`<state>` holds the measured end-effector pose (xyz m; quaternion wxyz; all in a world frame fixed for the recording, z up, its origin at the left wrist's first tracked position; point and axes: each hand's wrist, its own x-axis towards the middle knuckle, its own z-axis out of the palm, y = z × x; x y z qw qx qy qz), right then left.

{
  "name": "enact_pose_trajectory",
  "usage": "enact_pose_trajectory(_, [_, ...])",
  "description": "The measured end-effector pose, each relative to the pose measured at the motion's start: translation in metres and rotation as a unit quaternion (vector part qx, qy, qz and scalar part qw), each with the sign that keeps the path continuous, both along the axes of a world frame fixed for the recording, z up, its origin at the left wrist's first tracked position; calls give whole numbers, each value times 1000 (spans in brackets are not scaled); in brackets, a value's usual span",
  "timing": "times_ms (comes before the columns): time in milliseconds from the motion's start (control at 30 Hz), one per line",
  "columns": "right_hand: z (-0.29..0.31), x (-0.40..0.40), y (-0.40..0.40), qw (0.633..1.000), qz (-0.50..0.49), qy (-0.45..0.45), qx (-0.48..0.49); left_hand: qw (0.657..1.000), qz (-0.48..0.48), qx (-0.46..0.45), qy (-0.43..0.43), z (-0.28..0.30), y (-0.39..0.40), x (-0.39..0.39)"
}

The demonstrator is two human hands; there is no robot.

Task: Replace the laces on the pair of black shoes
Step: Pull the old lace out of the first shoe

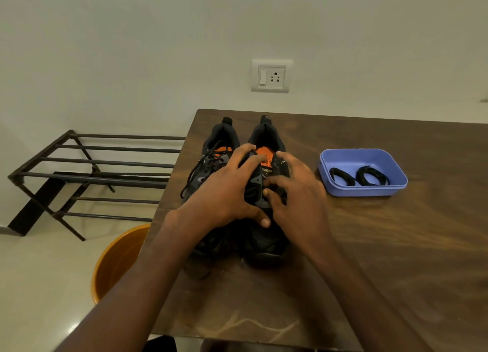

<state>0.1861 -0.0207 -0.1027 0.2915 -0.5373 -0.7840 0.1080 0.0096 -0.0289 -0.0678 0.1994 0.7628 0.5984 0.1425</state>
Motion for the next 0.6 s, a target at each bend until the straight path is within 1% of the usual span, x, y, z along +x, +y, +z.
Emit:
enact_pose_trajectory(67, [1,3,1,998,-29,43,27,1000,3,-1,-8,-1,1,0])
enact_pose_trajectory(100, [4,6,1,992,-68,94,44,1000,4,-1,-11,-2,1,0])
enact_pose_trajectory(167, [13,15,2,960,-157,216,83,1000,9,-2,-16,-2,2,-1])
enact_pose_trajectory(200, [16,21,3,949,-185,234,106,1000,12,-3,-18,-2,2,-2])
enact_pose_trajectory(233, [17,25,3,950,-196,207,131,1000,12,-2,-17,-2,2,-2])
enact_pose_trajectory(300, [18,25,2,971,-147,102,156,1000,9,3,-14,-2,2,-2])
enact_pose_trajectory(367, [14,13,-2,990,-70,10,121,1000,5,9,-11,-3,1,-1])
enact_pose_trajectory(433, [7,-1,-3,997,-19,-52,52,1000,3,15,-6,-3,1,-1])
enact_pose_trajectory(467, [5,-5,-3,998,-10,-57,26,1000,4,18,-4,-3,1,-1])
enact_pose_trajectory(500, [5,-6,-3,999,-15,-43,22,1000,4,19,-4,-4,1,-1])
enact_pose_trajectory(533, [5,-3,-3,999,-37,-10,39,1000,4,19,-8,-4,1,-2])
enact_pose_trajectory(567, [6,2,-2,994,-79,39,69,1000,3,19,-11,-5,1,-2])
enact_pose_trajectory(600, [9,9,-1,982,-130,94,100,1000,3,18,-14,-5,2,-2])
